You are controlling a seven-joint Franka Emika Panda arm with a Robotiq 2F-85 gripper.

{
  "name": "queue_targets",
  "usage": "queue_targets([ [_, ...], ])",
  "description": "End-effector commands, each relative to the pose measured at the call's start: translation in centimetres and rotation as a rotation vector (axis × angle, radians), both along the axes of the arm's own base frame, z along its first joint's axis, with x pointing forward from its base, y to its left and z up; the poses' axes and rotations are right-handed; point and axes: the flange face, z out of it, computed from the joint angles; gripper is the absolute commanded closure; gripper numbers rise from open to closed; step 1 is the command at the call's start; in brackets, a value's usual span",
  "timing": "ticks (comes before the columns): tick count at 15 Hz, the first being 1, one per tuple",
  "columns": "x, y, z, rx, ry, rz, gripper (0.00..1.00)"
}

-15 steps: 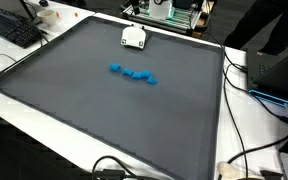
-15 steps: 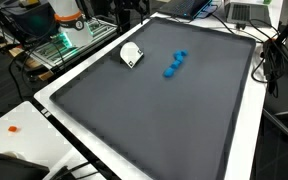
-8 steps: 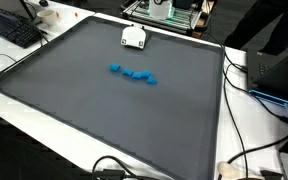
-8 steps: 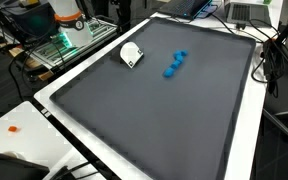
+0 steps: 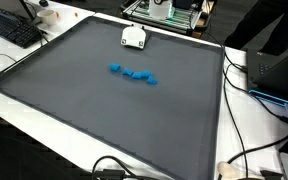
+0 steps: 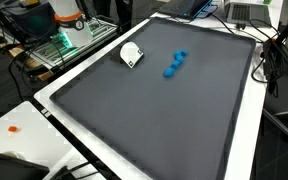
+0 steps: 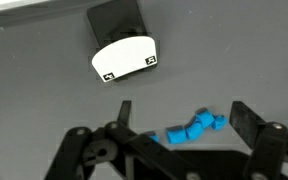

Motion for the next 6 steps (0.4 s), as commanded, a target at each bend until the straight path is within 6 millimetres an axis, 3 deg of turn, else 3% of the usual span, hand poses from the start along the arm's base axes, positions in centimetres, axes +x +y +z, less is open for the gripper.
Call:
queue_targets([
  [1, 1.03, 0.47, 0.94, -0.028, -0.042, 0.090, 0.00],
  [6, 1.19, 0.71, 1.74, -0.013, -0.054, 0.093, 0.00],
])
